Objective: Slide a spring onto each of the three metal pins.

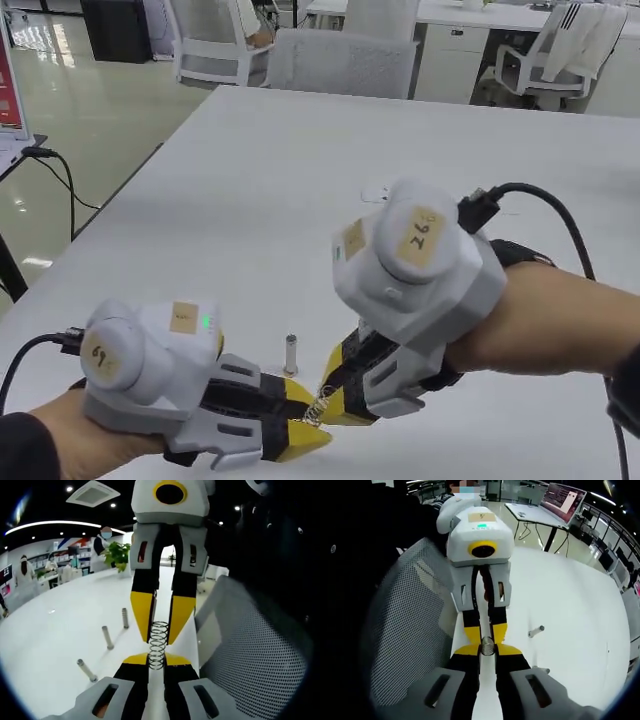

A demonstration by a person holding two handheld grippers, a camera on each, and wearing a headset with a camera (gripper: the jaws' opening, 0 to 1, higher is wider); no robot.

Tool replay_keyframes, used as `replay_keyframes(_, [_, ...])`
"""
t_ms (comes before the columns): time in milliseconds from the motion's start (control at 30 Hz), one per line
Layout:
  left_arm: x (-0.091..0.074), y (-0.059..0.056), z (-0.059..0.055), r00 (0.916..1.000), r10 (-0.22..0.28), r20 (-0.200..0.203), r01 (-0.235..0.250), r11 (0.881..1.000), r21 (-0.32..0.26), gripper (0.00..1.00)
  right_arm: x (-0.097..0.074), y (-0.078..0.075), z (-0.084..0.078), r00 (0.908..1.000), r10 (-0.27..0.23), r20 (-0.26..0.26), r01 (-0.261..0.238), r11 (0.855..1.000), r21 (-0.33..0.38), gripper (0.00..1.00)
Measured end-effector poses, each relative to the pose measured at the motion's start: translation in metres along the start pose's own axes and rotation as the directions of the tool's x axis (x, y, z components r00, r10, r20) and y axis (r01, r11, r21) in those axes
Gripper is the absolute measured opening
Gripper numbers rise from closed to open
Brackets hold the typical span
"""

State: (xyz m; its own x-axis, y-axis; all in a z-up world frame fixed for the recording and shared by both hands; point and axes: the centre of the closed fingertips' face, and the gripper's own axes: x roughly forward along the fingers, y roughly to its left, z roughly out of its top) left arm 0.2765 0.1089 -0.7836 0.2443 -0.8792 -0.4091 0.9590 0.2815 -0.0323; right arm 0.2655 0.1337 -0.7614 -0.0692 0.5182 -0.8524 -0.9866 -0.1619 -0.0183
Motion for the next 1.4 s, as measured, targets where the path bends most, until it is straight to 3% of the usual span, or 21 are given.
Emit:
replay_keyframes(200, [0.000, 0.000, -0.002, 0.9999, 0.001, -0.012, -0.001, 1.000, 0.005, 0.03, 0.003, -0.002, -0.003, 0.9998, 0.001, -0.019, -0.001, 1.000, 0.006, 0.09])
replay_keyframes(733, [0.000, 0.000, 0.001, 1.0000, 0.001, 0.004, -0.001, 1.000, 0.007, 0.03, 0.011, -0.001, -0.005, 0.9987, 0.022, -0.045, -0.022, 1.000, -0.003, 0.08])
replay_keyframes(1000, [-0.001, 0.004, 0.000, 0.9998, 0.013, 0.015, -0.013, 1.000, -0.019, 0.04, 0.011, -0.003, -0.006, 0.9987, 0.015, -0.049, -0.015, 1.000, 0.012, 0.08])
replay_keyframes(1400, [-0.006, 0.008, -0.004, 0.9995, 0.030, 0.014, -0.029, 0.998, -0.049, 0.15, 0.004, -0.012, -0.018, 0.9970, -0.008, -0.077, 0.011, 0.999, 0.037, 0.08])
